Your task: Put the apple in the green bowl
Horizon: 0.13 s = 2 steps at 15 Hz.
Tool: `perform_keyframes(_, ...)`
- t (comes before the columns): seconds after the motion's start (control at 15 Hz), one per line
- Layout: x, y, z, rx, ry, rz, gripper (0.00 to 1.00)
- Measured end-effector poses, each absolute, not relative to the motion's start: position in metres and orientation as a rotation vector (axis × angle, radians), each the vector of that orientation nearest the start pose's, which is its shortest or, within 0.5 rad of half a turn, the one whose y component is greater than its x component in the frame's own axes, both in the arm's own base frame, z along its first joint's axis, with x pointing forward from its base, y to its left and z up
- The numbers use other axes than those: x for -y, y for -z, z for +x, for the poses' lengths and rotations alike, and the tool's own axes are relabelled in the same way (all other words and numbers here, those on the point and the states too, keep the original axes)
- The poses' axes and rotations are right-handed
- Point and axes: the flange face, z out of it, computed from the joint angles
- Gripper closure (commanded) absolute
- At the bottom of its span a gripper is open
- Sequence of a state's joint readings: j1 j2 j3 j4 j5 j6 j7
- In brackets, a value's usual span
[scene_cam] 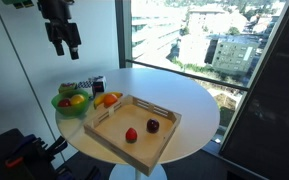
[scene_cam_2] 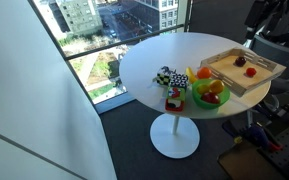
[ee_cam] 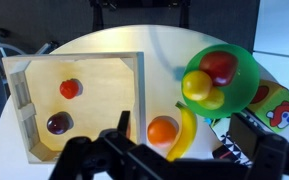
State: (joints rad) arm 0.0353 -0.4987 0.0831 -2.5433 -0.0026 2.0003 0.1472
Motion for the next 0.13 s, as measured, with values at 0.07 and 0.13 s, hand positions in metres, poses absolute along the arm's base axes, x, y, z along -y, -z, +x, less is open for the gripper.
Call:
perform_keyframes(0.07, -0.0455, -0.4368, 0.3813, -0.062, -0.064, -3.188, 0.0)
perform_keyframes(0.13, -0.0455, -0.4368, 0.3813, -0.061, -0.064, -3.188, 0.0)
